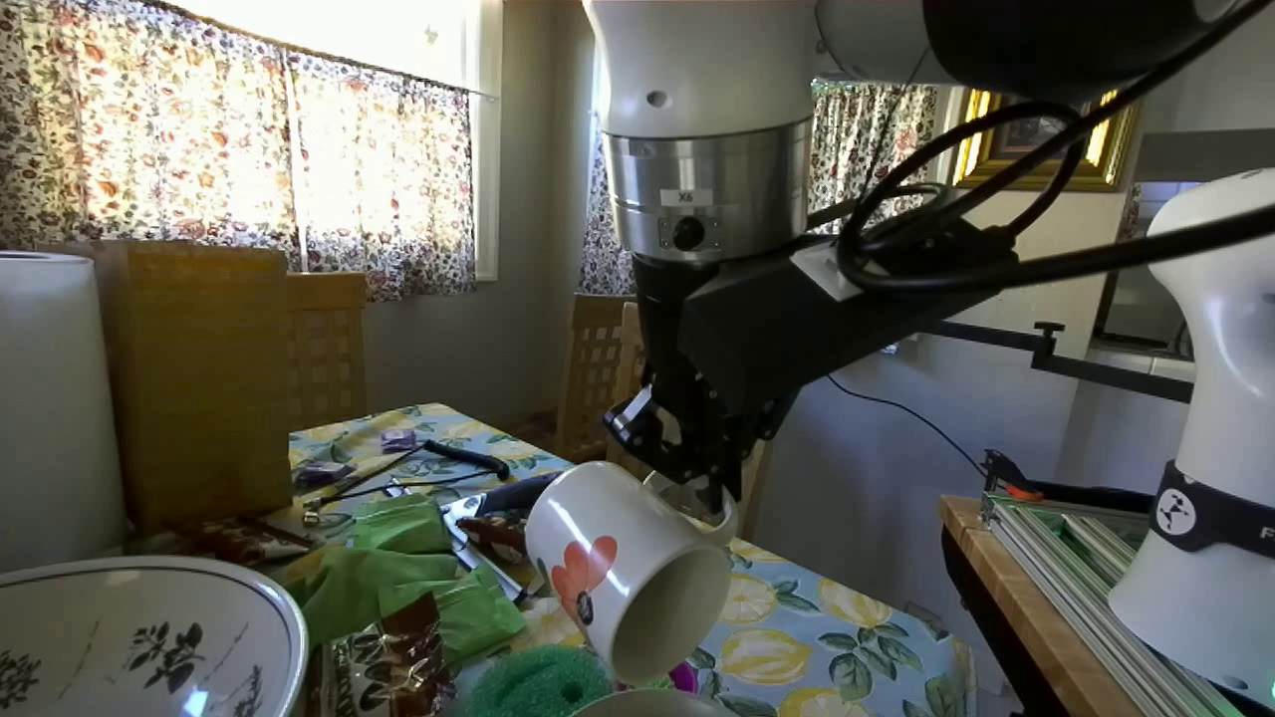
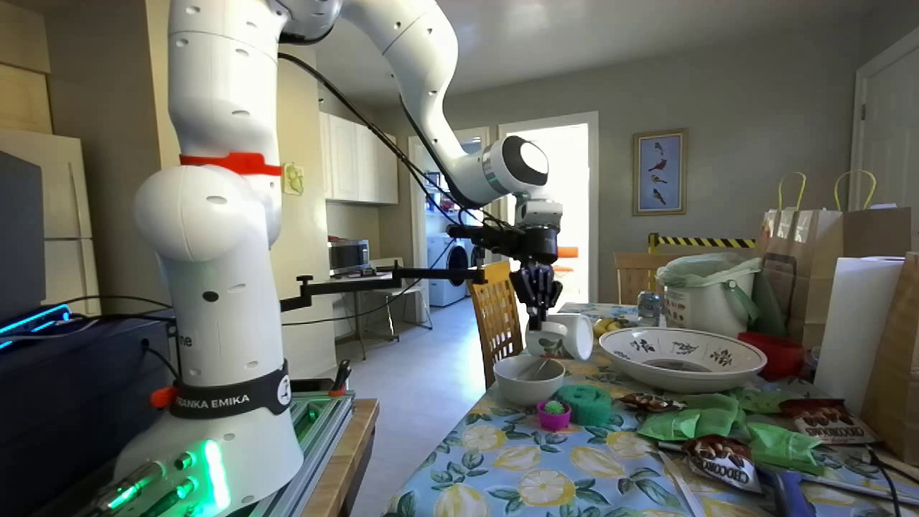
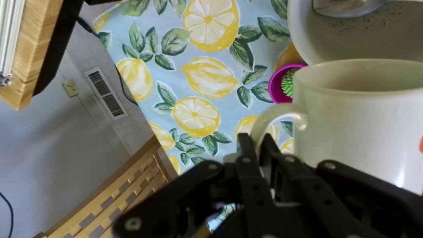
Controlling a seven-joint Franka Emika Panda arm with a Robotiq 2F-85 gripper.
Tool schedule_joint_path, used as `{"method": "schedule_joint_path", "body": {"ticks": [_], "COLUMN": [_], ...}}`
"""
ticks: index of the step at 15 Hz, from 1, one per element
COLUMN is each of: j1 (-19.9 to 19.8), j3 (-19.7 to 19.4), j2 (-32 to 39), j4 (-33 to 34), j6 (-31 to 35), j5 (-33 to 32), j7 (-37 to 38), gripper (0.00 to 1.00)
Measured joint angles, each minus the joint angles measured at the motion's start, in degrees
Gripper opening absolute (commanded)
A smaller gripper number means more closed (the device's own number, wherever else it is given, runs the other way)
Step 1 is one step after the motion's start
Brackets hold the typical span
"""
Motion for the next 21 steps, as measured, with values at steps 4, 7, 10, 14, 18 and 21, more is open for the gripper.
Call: {"method": "schedule_joint_path", "body": {"ticks": [4,7,10,14,18,21], "j1": [0.88,1.53,2.12,2.5,2.84,3.07], "j3": [0.39,1.11,1.51,1.73,2.1,2.49], "j2": [0.09,0.11,0.11,0.11,0.11,0.11], "j4": [0.49,0.71,0.81,0.96,1.61,2.18], "j6": [-0.21,-1.44,-2.16,-2.29,-3.99,-5.71], "j5": [-1.04,-2.28,-3.05,-3.52,-5.5,-6.7], "j7": [1.31,2.94,4.08,5.84,8.45,9.98], "gripper": [0.03,0.03,0.03,0.03,0.03,0.03]}}
